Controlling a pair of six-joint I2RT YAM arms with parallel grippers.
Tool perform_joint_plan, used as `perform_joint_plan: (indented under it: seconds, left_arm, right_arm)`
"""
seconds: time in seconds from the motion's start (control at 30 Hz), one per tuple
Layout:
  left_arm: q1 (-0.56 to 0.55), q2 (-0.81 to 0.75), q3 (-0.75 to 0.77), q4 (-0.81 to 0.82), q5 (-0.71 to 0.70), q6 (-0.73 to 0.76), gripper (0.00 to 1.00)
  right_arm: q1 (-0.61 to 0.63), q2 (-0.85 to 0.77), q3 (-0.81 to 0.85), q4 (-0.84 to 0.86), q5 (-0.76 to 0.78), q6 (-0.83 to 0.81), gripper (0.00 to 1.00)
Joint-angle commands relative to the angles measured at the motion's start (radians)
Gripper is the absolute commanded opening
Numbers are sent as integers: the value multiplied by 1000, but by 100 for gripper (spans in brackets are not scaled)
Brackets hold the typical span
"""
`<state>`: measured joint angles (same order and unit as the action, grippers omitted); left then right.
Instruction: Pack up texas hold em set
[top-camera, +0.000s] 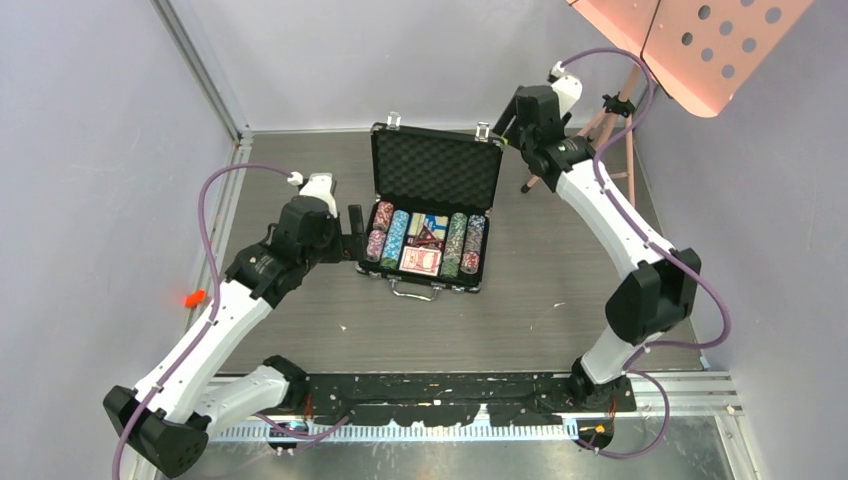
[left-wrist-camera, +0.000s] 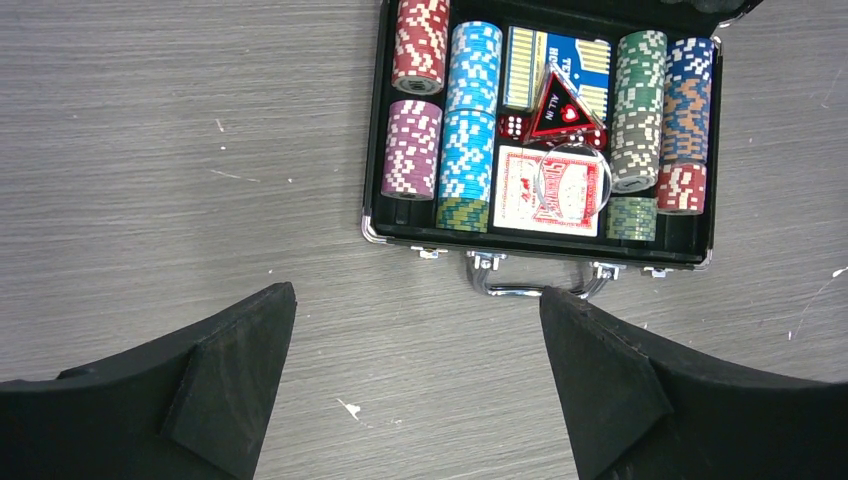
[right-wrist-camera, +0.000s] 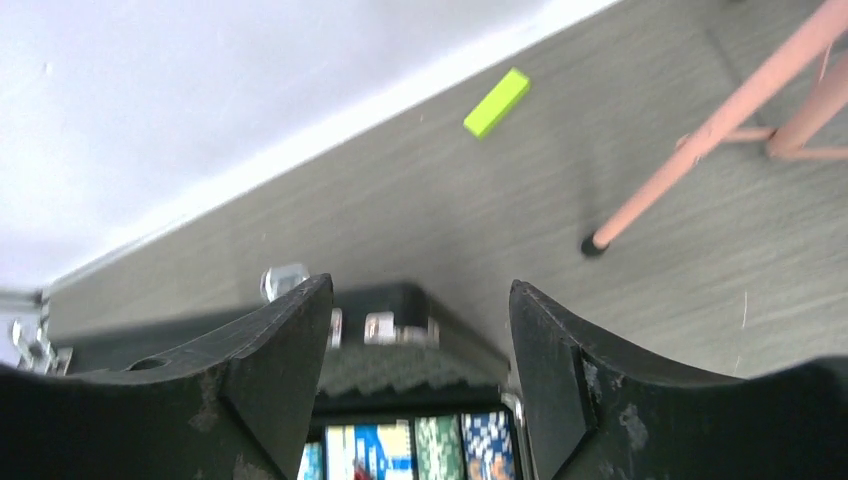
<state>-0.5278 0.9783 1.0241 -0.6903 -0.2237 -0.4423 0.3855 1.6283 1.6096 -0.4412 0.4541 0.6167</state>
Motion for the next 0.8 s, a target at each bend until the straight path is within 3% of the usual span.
perform_joint_plan:
  seconds: [0.0, 0.23, 0.4, 0.43, 0.57, 0.77]
  left_arm:
    - [5, -42, -14, -7, -8, -11, 96]
    - [5, -44, -4, -24, -5, -8, 96]
    - [5, -34, 11, -24, 16, -8, 96]
    - [5, -31, 12, -23, 19, -9, 96]
    - [5, -26, 13, -19, 24, -7, 96]
    - [5, -11, 17, -2, 36, -6, 96]
  right_arm:
    - [-36, 80, 126, 63, 68, -36, 70]
    - [-95, 260, 381, -121, -276, -4, 68]
    - [-148, 338, 430, -180, -758, 62, 65]
    - [-153, 342, 426, -181, -869, 88, 63]
    - [-149, 278, 311, -100, -1049, 135, 61]
    - [-145, 45, 48, -5, -1112, 168, 61]
